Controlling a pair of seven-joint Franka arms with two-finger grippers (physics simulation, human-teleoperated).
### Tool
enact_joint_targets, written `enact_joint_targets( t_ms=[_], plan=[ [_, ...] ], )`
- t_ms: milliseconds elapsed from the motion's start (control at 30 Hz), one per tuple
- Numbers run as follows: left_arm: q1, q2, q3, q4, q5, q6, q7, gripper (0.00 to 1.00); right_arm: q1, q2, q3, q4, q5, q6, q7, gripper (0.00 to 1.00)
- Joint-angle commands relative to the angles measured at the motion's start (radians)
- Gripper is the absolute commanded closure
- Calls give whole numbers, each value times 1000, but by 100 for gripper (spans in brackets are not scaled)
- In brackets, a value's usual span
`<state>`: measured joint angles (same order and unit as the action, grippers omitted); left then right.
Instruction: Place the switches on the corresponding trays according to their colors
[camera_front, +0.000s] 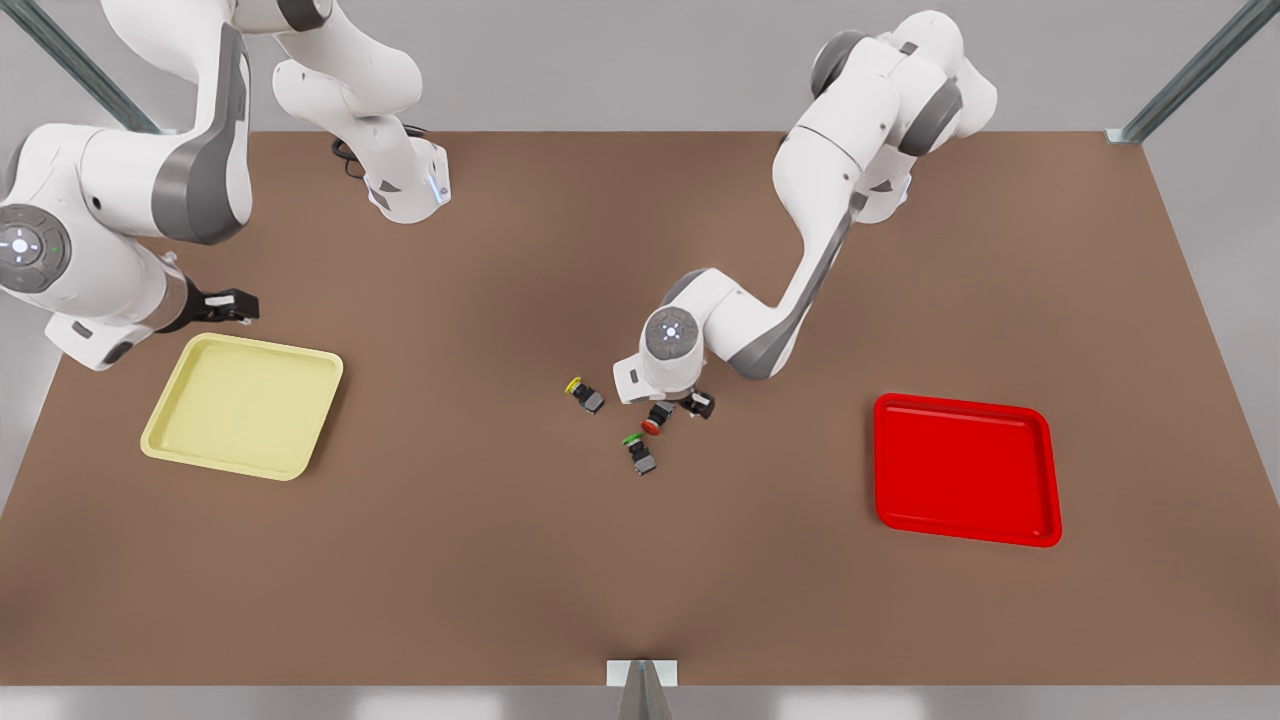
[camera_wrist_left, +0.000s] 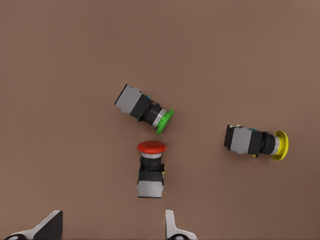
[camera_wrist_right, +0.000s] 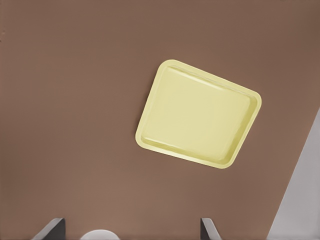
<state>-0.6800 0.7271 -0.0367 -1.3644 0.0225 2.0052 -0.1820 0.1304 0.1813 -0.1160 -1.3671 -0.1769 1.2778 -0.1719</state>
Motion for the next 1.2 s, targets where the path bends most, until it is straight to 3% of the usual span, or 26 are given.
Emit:
enact_joint_targets(
  t_ms=[0,667,800,900,1000,1100,1133,1167],
  plan=[
    [0,21,0,-13,-1,135,-76,0,0,1,-1,-1,1,0,-29,0],
    [-3,166,-40,-33,2,202,-117,0,6,29,-1,-23,7,-5,-29,0],
    [11,167,-45,-33,0,202,-93,46,5,30,-1,-30,8,-5,-29,0],
    [23,161,-48,-31,-10,202,-102,67,5,29,-1,-38,8,-5,-29,0],
    [40,141,-55,-30,-15,182,-105,73,41,30,-1,-44,8,-6,-28,0],
    [152,8,-72,-30,-9,-127,-83,73,146,73,-1,-44,106,20,-28,0],
    [243,-67,-69,-31,-7,-330,-33,73,204,104,-1,-44,122,63,-26,0],
    [348,-127,-69,-61,-3,-407,-33,73,271,142,-1,-44,126,133,-24,0]
  ],
)
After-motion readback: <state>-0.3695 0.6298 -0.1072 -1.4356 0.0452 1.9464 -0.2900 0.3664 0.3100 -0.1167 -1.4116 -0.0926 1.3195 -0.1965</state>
